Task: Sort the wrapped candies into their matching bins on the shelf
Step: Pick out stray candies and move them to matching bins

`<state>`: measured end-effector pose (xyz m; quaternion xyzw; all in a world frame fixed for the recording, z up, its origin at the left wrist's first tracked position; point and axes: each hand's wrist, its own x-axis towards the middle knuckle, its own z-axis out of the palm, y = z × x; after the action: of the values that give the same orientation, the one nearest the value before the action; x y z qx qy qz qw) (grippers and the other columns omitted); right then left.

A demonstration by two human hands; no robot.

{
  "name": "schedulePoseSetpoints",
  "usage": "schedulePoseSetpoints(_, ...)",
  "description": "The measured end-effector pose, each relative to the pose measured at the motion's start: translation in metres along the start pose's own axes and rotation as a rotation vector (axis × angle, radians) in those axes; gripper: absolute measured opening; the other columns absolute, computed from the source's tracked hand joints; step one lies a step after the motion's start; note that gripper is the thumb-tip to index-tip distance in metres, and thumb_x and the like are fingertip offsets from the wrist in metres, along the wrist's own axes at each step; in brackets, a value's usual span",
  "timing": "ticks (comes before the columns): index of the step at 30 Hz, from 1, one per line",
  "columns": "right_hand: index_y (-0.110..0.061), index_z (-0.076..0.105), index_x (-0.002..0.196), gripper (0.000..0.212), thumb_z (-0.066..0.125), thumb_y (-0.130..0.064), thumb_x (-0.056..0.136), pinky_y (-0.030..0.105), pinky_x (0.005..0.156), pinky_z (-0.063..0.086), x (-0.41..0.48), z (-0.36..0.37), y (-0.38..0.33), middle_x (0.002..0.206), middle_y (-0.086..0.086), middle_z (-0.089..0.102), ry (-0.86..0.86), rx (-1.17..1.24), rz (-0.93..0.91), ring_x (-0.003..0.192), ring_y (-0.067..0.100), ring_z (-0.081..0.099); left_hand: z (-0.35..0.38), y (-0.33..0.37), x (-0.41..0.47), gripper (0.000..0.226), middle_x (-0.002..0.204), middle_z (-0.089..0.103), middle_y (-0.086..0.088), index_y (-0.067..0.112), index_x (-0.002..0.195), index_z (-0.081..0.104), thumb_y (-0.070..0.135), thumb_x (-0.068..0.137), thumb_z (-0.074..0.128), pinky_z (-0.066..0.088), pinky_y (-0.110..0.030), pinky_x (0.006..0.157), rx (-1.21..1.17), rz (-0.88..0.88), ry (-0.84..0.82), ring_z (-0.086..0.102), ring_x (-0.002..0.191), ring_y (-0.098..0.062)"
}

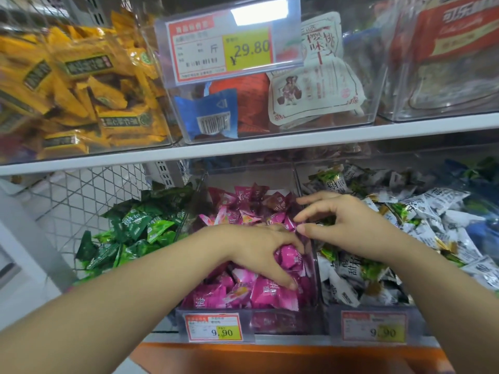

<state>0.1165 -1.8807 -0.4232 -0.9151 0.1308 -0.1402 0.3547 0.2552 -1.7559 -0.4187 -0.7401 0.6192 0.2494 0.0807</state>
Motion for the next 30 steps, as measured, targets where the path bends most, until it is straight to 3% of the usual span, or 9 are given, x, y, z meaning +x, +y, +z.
schedulePoseSetpoints(3, -0.036, 0.071, 0.089, 0.008, 0.069, -0.034, 0.081, -0.004, 0.077, 0.029, -0.001, 0.0, 0.0, 0.126, -0.019, 0.051, -0.01, 0.008, 0.003, 0.111, -0.003, 0.048, 0.0, -0.008, 0.008, 0.069, 0.145, 0.03, 0.002, 0.038, 0.14, 0.034, 0.047, 0.081, 0.067, 0.033, -0.038, 0.11, 0.009, -0.025, 0.017, 0.035, 0.129, -0.019)
schedulePoseSetpoints(9, -0.037, 0.071, 0.09, 0.008, 0.068, -0.034, 0.082, 0.0, 0.078, 0.029, -0.002, 0.0, -0.001, 0.128, -0.019, 0.051, -0.014, 0.031, 0.008, 0.111, -0.003, 0.049, 0.005, -0.036, 0.018, 0.051, 0.135, 0.047, -0.005, 0.018, 0.137, 0.045, 0.024, 0.089, 0.061, 0.039, -0.039, 0.102, 0.202, 0.013, 0.213, 0.045, 0.121, -0.025)
schedulePoseSetpoints(14, -0.035, 0.072, 0.091, 0.01, 0.068, -0.035, 0.082, 0.0, 0.075, 0.032, -0.001, -0.001, 0.001, 0.127, -0.02, 0.051, -0.019, 0.031, 0.007, 0.106, -0.006, 0.05, -0.001, -0.054, 0.016, 0.029, 0.108, 0.06, -0.002, 0.021, 0.117, 0.054, 0.021, 0.088, 0.06, 0.046, -0.033, 0.082, 0.172, -0.016, 0.328, 0.053, 0.091, -0.017)
schedulePoseSetpoints(23, -0.035, 0.073, 0.089, 0.008, 0.069, -0.035, 0.082, 0.0, 0.071, 0.035, 0.001, -0.001, 0.002, 0.126, -0.02, 0.052, -0.021, 0.019, 0.0, 0.101, -0.008, 0.053, -0.012, -0.078, -0.005, 0.049, 0.139, 0.049, 0.003, 0.029, 0.137, 0.047, 0.032, 0.09, 0.061, 0.039, -0.035, 0.103, 0.115, -0.135, 0.365, 0.048, 0.123, -0.017)
schedulePoseSetpoints(27, -0.037, 0.072, 0.087, 0.007, 0.069, -0.034, 0.082, 0.002, 0.073, 0.035, 0.001, 0.0, 0.001, 0.125, -0.019, 0.052, -0.021, 0.031, -0.002, 0.103, -0.006, 0.052, -0.015, -0.046, -0.024, 0.055, 0.144, 0.043, 0.011, 0.037, 0.139, 0.042, 0.042, 0.088, 0.062, 0.03, -0.021, 0.106, -0.111, -0.04, 0.468, 0.041, 0.129, -0.006)
schedulePoseSetpoints(30, -0.04, 0.07, 0.083, 0.007, 0.069, -0.033, 0.081, 0.002, 0.077, 0.033, 0.001, -0.001, 0.0, 0.125, -0.018, 0.052, -0.015, 0.028, -0.005, 0.105, -0.003, 0.052, -0.012, -0.011, -0.03, 0.065, 0.14, 0.042, 0.019, 0.039, 0.14, 0.036, 0.048, 0.083, 0.065, 0.031, -0.02, 0.105, -0.252, 0.066, 0.339, 0.04, 0.125, 0.002)
